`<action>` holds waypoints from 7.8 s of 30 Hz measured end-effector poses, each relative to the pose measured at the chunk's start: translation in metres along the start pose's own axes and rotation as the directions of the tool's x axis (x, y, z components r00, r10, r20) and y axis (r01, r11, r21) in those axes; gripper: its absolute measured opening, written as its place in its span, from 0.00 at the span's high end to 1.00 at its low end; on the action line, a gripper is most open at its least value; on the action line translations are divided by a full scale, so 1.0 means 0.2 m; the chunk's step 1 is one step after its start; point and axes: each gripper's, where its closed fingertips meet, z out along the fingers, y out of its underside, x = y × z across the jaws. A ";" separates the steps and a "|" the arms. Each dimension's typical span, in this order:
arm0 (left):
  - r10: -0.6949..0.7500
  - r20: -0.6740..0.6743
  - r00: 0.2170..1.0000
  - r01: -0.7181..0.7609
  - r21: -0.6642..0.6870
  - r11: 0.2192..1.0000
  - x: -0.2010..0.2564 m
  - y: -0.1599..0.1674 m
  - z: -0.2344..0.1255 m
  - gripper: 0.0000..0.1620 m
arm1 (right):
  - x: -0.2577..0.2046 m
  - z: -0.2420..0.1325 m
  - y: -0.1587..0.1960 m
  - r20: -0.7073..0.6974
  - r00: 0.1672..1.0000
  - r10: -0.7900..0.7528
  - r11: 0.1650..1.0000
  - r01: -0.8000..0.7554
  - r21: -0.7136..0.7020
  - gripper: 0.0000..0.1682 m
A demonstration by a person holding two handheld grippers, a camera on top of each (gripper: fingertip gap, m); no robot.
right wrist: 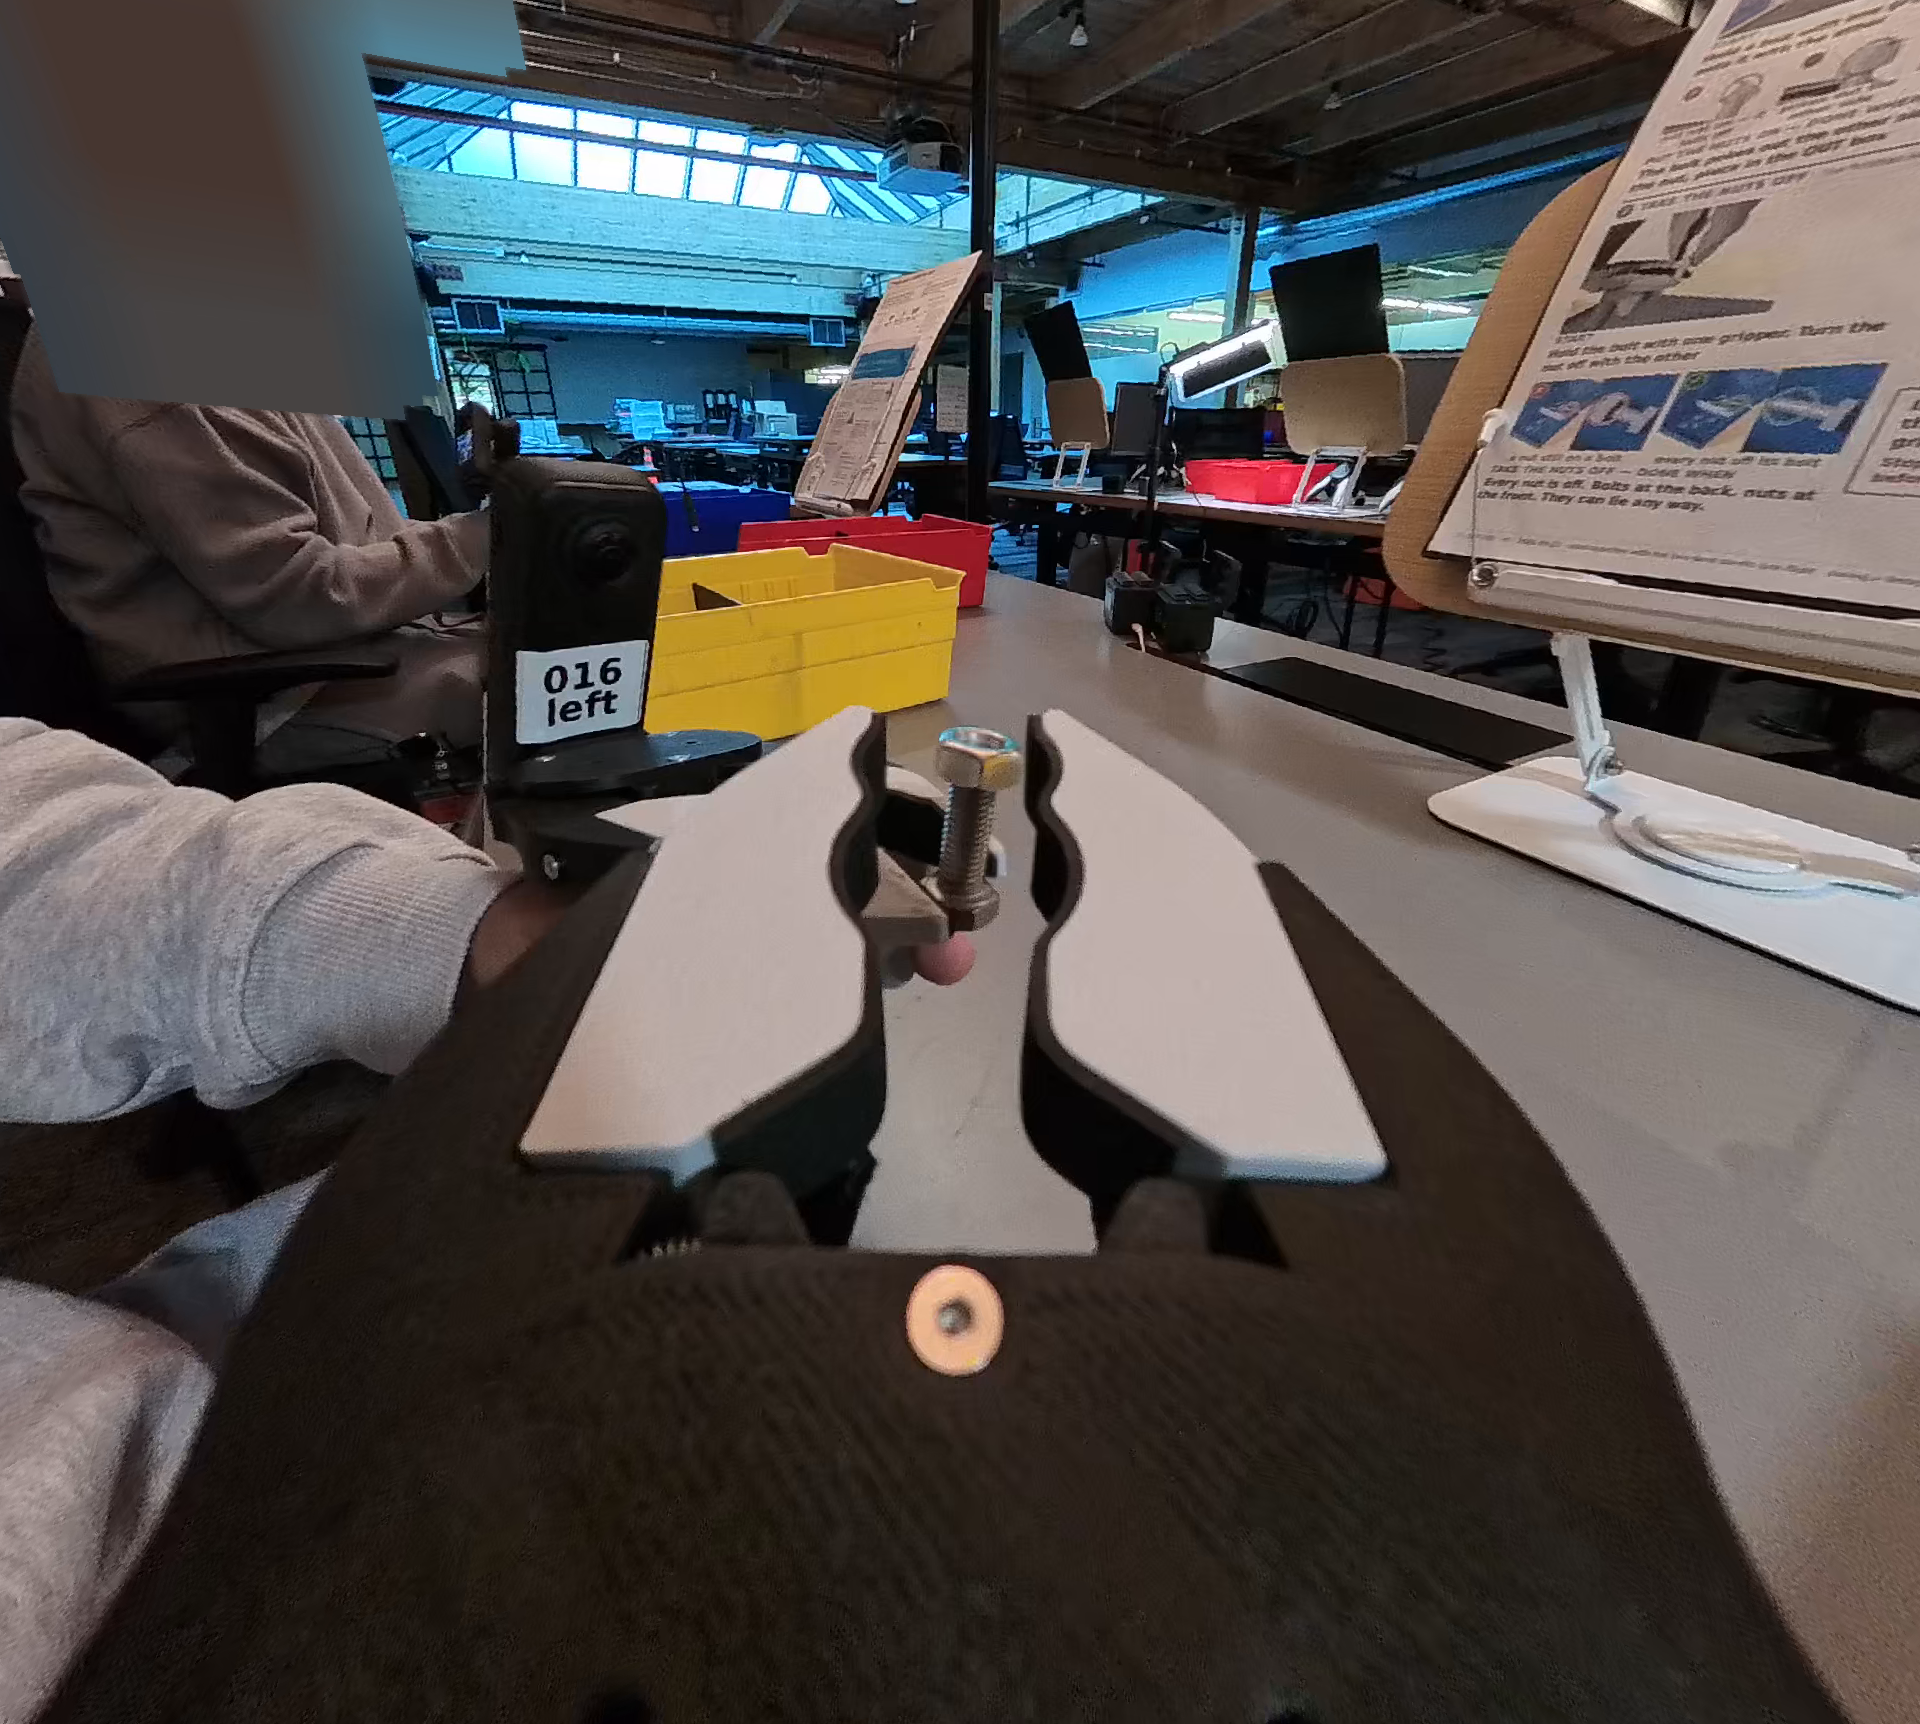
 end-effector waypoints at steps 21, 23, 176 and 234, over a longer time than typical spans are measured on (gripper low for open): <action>0.000 -0.004 1.000 0.000 -0.003 1.000 0.00 0.00 0.00 0.90 | 0.00 0.02 0.03 -0.007 1.000 -0.002 1.000 0.002 -0.028 0.78; 0.000 -0.003 1.000 0.000 -0.002 1.000 0.00 0.00 0.00 0.90 | -0.02 0.02 0.04 0.005 1.000 -0.006 0.999 0.006 -0.034 0.79; -0.051 0.059 0.997 0.054 -0.045 0.998 -0.09 0.02 -0.01 0.90 | -0.09 0.05 0.08 0.078 0.995 0.061 0.995 -0.055 -0.078 0.75; -0.009 -0.030 1.000 0.008 -0.043 0.999 0.02 0.02 -0.01 0.90 | 0.00 0.04 0.10 -0.023 1.000 0.021 0.995 -0.023 -0.100 0.89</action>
